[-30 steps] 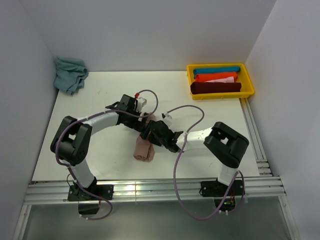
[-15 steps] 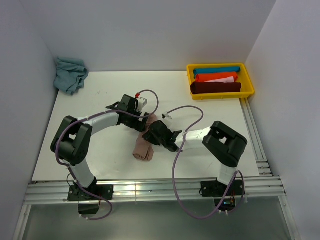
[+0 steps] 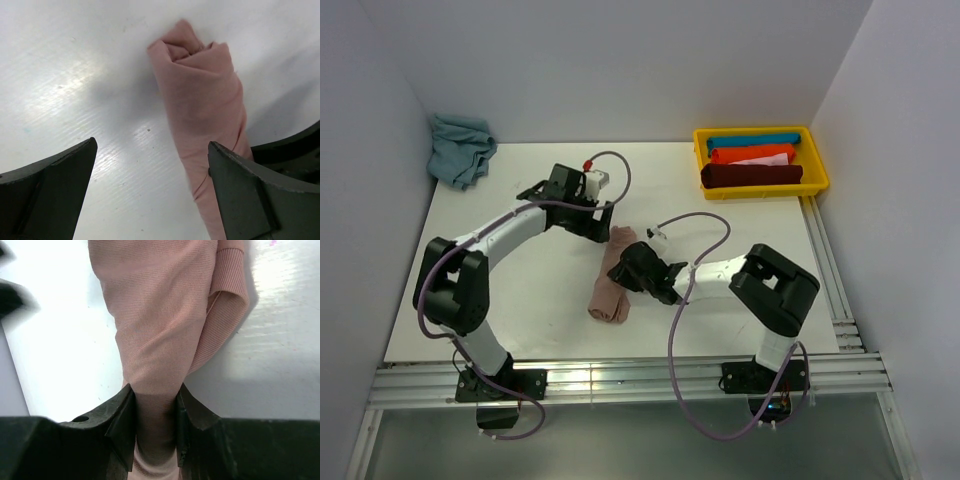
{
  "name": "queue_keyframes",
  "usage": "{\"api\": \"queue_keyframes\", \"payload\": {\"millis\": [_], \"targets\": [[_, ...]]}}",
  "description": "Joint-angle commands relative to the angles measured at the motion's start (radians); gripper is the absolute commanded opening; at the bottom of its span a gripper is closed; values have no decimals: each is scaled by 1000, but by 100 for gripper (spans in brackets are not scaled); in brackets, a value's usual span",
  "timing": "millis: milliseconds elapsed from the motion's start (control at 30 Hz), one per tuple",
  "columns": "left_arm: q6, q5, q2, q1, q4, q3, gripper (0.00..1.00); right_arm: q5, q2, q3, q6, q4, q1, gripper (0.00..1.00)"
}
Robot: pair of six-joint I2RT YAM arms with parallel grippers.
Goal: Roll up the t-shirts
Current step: Place the rolled tshirt into the container
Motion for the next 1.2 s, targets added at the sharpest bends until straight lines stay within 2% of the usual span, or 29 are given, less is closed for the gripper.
{"api": "queue_keyframes", "payload": {"millis": [0,167,400,667,900,933,1033,1167], "targets": [[10,61,-86,37,-65,94,99,-9,-44,-26,-14,-76,-16,0],[27,125,-116,114,-166,198,99,-48,-90,-49,-11,-21,-55,0],[79,129,-215,140,-216,205,99,-87,-214,-23,-48,-26,-121,0],[79,113,-265,148,-225,177,99,-9,-363,158,-123,-187,-193,0],[73,129,-258,157,-230,172,99,-21,-395,229,-125,-155,-395,0],[76,130,-258,155,-231,175,99,-22,-394,250,-125,-144,-459,0],[77,119,-253,157,-233,180,99,-25,-371,290,-117,-104,-592,0],[77,122,-239,157,-230,177,99,-40,-259,344,-50,-32,-755,0]]}}
